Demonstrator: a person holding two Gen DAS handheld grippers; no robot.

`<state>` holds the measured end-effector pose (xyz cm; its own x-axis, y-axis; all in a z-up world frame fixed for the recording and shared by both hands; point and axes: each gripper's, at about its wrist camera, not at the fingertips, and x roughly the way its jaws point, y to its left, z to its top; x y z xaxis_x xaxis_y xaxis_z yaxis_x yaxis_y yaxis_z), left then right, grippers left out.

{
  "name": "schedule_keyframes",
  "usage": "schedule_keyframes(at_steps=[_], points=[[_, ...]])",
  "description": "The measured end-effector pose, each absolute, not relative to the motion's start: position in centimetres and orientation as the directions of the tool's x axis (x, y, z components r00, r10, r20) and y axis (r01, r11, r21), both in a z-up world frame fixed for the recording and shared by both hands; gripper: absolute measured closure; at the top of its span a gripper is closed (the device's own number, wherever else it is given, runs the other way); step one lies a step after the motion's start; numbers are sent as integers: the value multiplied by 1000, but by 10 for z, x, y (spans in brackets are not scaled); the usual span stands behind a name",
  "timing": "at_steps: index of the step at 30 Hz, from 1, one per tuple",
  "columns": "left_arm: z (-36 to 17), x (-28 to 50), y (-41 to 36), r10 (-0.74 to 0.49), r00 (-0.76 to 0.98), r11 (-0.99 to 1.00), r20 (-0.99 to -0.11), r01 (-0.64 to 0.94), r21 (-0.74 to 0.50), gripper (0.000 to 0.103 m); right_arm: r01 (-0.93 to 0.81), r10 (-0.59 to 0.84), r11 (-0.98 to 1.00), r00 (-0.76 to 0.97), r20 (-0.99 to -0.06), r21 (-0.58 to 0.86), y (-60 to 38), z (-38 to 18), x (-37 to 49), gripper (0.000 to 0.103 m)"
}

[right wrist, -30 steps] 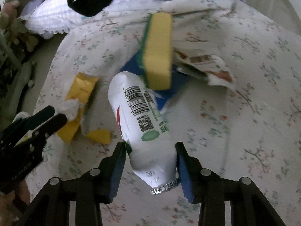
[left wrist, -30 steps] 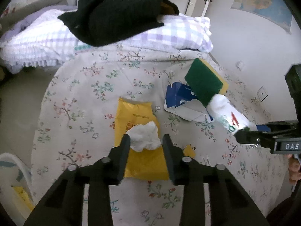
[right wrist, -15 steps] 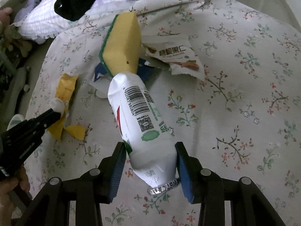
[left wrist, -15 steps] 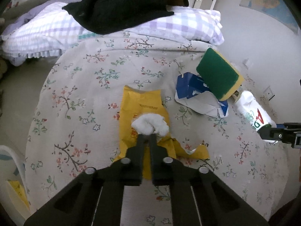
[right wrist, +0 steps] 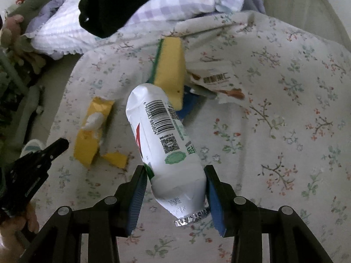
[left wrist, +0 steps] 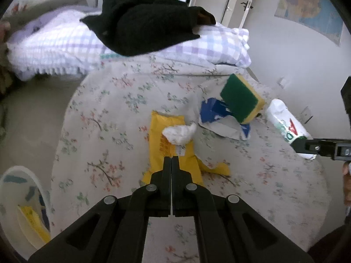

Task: Collect trash
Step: 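Carry tissue and bottle over the wastebasket and open both grippers to drop them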

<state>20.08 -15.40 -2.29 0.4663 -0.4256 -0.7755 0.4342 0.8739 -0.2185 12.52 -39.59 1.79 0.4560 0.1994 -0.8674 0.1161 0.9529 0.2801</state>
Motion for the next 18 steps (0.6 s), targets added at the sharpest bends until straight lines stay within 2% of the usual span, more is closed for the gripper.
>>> schedule_keyframes(at_steps=[1, 2, 3, 4, 5, 12, 15, 16, 17, 18], points=[[-23, 202, -155, -427, 450, 872, -784, 435, -225, 96, 116, 203, 951, 458, -865, 285, -395, 19, 125, 56], [-22, 202, -158, -421, 443, 873, -792, 436, -220, 78, 118, 203, 951, 462, -863, 287, -395, 21, 124, 56], [-22, 202, -161, -413, 447, 874, -793, 438, -208, 64, 119, 202, 951, 466, -862, 287, -396, 22, 125, 56], [-21, 201, -162, -408, 463, 877, -787, 437, -198, 40, 121, 200, 950, 469, -860, 287, -397, 22, 127, 56], [-20, 201, -164, -403, 486, 880, -775, 437, -184, 35, 125, 199, 949, 472, -859, 288, -399, 23, 128, 56], [-30, 230, -183, -384, 500, 889, -776, 428, -164, 35, 159, 195, 941, 467, -862, 299, -413, 17, 135, 56], [-38, 237, -197, -391, 481, 878, -784, 450, -162, 42, 161, 193, 941, 467, -863, 298, -417, 17, 135, 56], [-41, 238, -202, -385, 469, 876, -795, 457, -155, 51, 165, 193, 939, 467, -863, 300, -419, 16, 135, 56], [-47, 241, -206, -374, 452, 875, -810, 461, -147, 65, 168, 195, 938, 467, -863, 302, -421, 16, 136, 56], [-52, 242, -208, -364, 438, 877, -822, 459, -144, 72, 170, 195, 937, 467, -862, 304, -422, 15, 136, 56]])
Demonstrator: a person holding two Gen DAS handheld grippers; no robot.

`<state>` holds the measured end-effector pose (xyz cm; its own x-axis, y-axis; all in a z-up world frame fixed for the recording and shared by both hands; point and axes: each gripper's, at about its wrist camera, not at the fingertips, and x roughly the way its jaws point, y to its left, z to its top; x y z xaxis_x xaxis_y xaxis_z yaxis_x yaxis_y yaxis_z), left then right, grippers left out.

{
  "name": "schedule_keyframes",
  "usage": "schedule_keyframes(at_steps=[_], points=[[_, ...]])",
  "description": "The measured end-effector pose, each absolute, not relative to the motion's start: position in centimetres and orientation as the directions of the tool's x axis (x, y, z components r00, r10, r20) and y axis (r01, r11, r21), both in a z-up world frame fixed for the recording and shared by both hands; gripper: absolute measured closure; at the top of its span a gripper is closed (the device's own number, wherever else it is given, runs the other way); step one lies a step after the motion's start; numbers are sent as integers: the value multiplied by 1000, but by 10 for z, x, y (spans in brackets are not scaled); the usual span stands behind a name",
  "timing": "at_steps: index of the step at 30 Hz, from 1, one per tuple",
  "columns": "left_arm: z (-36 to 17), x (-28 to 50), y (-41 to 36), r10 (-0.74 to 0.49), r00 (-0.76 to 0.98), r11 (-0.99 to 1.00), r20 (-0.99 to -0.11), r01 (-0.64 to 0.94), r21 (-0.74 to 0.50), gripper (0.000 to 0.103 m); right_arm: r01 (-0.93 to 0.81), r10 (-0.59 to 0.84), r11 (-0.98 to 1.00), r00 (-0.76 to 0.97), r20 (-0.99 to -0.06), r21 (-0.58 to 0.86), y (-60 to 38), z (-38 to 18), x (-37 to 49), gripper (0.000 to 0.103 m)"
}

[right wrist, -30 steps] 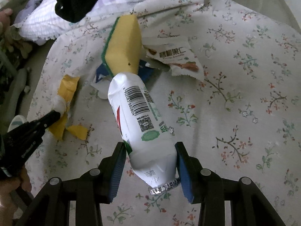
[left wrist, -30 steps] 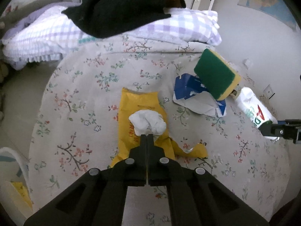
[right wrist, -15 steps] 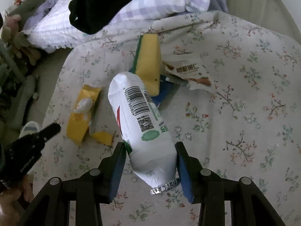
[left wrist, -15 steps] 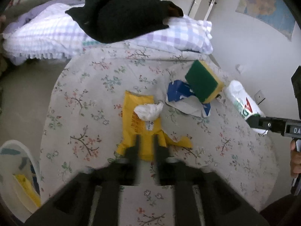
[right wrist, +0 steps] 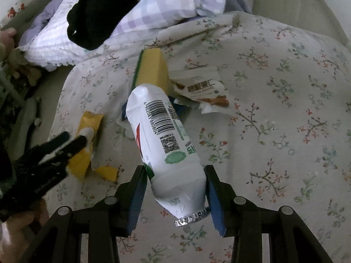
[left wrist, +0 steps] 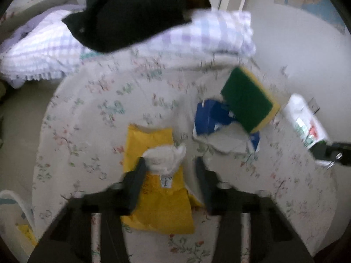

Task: Collect trash
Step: 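Carry tissue and bottle over the wastebasket and open both grippers to drop them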

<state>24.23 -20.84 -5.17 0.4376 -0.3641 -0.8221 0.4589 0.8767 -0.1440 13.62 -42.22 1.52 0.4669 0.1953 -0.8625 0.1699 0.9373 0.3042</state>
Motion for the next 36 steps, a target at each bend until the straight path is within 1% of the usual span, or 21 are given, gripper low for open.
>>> schedule_keyframes(at_steps=[1, 4, 9, 13, 17, 25, 29, 36], points=[[-57, 244, -209, -359, 423, 879, -832, 453, -150, 84, 174, 195, 936, 467, -862, 306, -424, 15, 137, 56], [-56, 240, -206, -371, 450, 881, -812, 447, -154, 86, 178, 198, 934, 467, -862, 310, -426, 14, 136, 56], [-38, 218, -198, -378, 503, 871, -777, 478, -114, 86, 168, 199, 935, 480, -854, 312, -422, 21, 132, 56], [-18, 204, -177, -397, 516, 872, -759, 470, -136, 86, 155, 203, 936, 495, -845, 316, -414, 29, 129, 56], [-6, 192, -153, -383, 516, 885, -766, 444, -143, 86, 131, 207, 942, 501, -840, 310, -400, 35, 129, 56], [9, 171, -94, -377, 541, 907, -752, 382, -179, 86, 72, 222, 953, 497, -839, 295, -356, 40, 136, 56], [10, 164, -62, -345, 548, 921, -762, 353, -163, 86, 38, 236, 956, 488, -840, 290, -328, 38, 141, 56], [8, 162, -4, -308, 548, 946, -778, 262, -190, 86, -35, 273, 957, 462, -844, 290, -271, 33, 156, 56]])
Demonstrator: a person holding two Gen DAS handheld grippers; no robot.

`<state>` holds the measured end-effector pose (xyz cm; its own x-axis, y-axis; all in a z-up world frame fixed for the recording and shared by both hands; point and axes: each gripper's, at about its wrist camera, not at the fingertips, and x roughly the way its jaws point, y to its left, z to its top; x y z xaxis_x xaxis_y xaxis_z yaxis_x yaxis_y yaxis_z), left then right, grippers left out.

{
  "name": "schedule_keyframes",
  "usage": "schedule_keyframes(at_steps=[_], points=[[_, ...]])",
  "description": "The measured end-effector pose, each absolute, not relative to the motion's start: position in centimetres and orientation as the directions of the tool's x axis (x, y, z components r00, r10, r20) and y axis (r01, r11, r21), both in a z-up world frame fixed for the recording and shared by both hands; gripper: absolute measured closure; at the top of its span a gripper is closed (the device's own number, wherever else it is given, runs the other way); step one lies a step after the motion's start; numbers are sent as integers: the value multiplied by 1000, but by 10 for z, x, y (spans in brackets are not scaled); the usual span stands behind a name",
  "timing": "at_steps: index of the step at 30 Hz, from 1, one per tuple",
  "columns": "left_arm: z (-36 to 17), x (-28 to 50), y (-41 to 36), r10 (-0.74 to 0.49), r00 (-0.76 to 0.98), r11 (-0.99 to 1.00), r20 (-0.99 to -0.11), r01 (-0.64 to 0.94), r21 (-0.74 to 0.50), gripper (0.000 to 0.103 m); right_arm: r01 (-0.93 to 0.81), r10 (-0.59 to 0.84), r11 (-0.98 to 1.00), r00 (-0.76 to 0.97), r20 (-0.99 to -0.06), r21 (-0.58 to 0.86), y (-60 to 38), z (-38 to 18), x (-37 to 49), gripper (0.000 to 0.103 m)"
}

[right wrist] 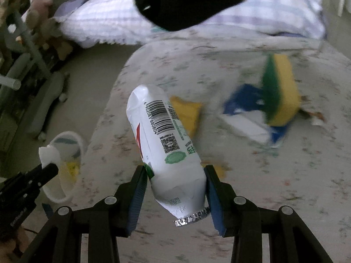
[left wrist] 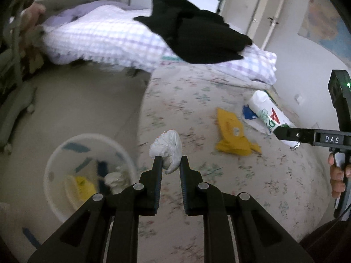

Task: Collect trash
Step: 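Carry tissue and bottle over the wastebasket and open both grippers to drop them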

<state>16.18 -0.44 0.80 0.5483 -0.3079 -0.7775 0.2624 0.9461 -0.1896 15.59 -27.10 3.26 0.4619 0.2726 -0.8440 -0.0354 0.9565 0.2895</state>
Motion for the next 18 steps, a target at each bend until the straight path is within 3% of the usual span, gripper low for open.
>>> schedule_keyframes(at_steps=[10, 12, 14, 18], points=[[-8, 158, 66, -238, 539, 971, -808, 123, -204, 83, -158, 328, 944, 407, -853, 288, -181, 18, 173, 56], [-11, 160, 76, -220, 527, 975, -821, 89, -204, 67, -179, 336, 941, 396, -855, 287, -164, 16, 175, 56], [-16, 161, 89, -189, 510, 979, -839, 34, -200, 27, -199, 344, 937, 386, -856, 287, -149, 13, 177, 56], [-21, 158, 113, -115, 493, 984, -863, -60, -165, 20, -223, 351, 932, 367, -861, 285, -126, 6, 180, 56]])
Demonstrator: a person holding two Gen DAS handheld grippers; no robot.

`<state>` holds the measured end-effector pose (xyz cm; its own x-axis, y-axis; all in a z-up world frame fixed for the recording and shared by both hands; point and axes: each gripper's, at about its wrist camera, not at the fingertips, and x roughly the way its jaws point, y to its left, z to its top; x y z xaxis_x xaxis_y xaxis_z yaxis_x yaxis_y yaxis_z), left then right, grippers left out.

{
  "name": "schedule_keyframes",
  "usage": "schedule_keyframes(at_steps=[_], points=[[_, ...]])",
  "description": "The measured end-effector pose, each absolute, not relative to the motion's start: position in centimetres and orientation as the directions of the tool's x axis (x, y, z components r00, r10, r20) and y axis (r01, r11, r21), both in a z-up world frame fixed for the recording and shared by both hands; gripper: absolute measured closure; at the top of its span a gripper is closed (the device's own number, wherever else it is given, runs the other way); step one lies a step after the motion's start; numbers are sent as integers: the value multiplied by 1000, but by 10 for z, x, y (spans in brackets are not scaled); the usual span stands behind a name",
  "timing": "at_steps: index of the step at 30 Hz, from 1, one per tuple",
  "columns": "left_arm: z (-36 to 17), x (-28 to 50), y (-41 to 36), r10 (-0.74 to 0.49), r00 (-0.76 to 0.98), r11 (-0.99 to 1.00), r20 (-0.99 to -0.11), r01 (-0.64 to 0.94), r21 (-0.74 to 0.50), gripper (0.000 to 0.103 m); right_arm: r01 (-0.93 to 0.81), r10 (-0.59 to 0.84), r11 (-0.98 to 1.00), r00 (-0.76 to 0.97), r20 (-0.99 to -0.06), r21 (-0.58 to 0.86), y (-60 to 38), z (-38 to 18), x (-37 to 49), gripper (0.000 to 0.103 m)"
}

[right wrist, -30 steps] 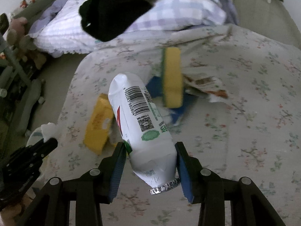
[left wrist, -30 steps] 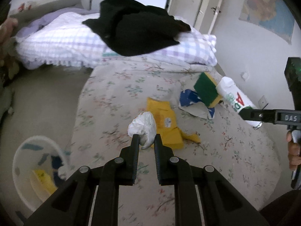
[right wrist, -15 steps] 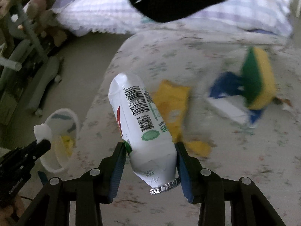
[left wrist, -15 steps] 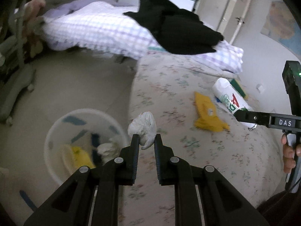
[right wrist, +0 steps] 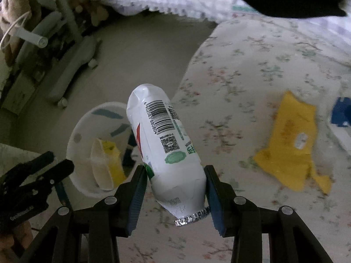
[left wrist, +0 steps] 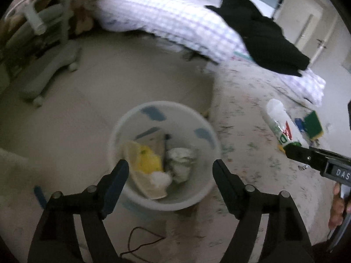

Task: Collect trash
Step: 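Carry tissue and bottle over the wastebasket and open both grippers to drop them, then grasp the yellow-green sponge with the right gripper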

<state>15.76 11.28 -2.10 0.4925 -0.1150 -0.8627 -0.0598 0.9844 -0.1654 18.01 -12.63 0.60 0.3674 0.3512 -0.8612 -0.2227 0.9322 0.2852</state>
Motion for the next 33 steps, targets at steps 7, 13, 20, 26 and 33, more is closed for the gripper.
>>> schedule_keyframes(at_steps=[7, 13, 20, 26, 33], points=[[-25, 145, 143, -25, 464, 985, -886, -138, -100, 15, -260, 348, 927, 334, -876, 269, -90, -7, 185, 56], [-21, 134, 163, 8, 478, 986, -878, -151, -74, 12, -292, 346, 921, 303, -888, 259, -61, -21, 188, 56], [-18, 124, 176, 10, 483, 983, -875, -167, -81, 11, -308, 355, 913, 279, -892, 267, -33, -33, 192, 55], [-16, 121, 178, 6, 487, 984, -873, -157, -80, 3, -273, 370, 916, 297, -880, 293, -28, -33, 194, 19], [-12, 120, 173, 3, 494, 986, -869, -149, -81, 3, -243, 352, 927, 297, -888, 286, -48, -24, 188, 19]])
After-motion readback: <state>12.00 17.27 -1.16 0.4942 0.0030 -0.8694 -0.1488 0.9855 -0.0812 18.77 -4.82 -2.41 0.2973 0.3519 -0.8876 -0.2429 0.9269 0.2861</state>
